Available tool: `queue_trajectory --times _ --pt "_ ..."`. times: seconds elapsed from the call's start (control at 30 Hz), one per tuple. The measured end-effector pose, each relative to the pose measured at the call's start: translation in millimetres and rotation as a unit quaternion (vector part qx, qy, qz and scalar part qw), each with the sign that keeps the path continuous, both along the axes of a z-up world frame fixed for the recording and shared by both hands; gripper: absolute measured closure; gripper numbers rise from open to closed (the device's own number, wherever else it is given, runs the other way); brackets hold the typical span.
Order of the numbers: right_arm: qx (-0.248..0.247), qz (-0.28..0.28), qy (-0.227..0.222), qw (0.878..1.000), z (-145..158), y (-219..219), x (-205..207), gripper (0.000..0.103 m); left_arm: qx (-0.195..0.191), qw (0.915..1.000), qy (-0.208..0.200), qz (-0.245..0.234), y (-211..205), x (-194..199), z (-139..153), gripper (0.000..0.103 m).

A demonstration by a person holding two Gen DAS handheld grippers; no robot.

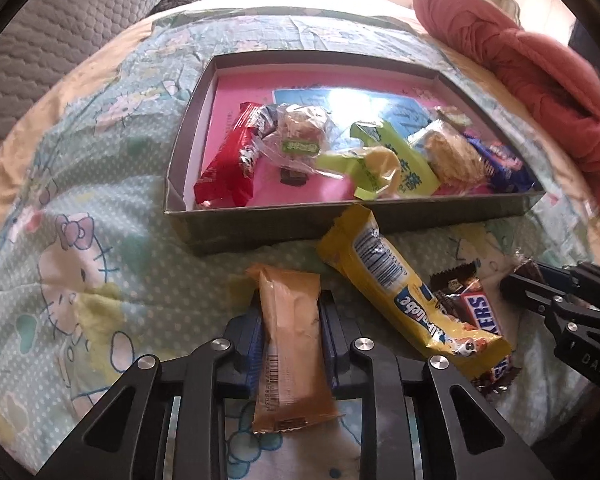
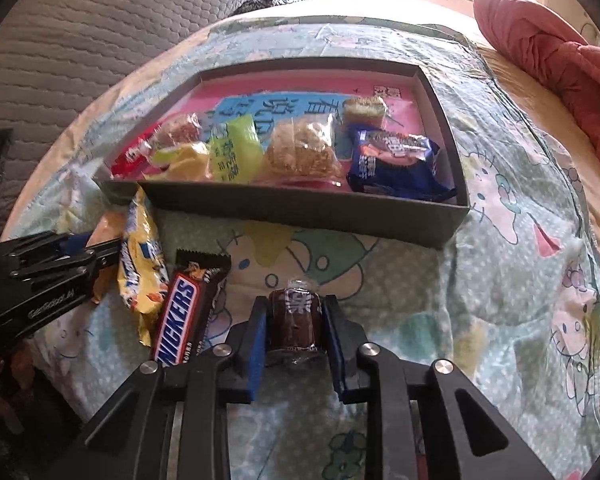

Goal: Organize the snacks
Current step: 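Carry the orange cake with the left tool over the box while the right tool carries the chocolate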

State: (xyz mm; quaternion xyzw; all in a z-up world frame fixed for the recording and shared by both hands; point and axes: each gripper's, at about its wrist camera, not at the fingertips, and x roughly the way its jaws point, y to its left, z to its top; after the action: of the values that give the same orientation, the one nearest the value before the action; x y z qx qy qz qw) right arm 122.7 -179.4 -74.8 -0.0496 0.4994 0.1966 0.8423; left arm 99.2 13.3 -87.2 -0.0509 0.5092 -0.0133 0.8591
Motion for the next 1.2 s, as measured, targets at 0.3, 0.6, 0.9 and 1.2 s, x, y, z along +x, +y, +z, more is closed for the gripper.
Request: queue_trajectory --times 0.3,0.6,0.9,1.2 --pt "0.057 -0.008 -0.024 0.998 20.8 -10.3 4.7 0.076 -0.037 0.9989 -0.029 0.007 13.4 -10.1 22.3 0.083" --pt "0.077 -0.002 -0.052 0.996 35.5 -10.1 11.7 0.076 -0.050 0.9964 -0.064 0.022 22.8 -10.0 51.0 0.083" --pt "0.088 0.011 -0.070 0.994 43.7 -1.6 26.4 0.076 -0.048 0.9943 -0.089 0.033 26.9 5.6 63.9 0.083" --pt "0.107 0.007 -0.086 0.990 50.8 1.8 50.9 0.076 -0.056 0.9909 -0.113 0.047 29.7 32.0 74.9 0.083"
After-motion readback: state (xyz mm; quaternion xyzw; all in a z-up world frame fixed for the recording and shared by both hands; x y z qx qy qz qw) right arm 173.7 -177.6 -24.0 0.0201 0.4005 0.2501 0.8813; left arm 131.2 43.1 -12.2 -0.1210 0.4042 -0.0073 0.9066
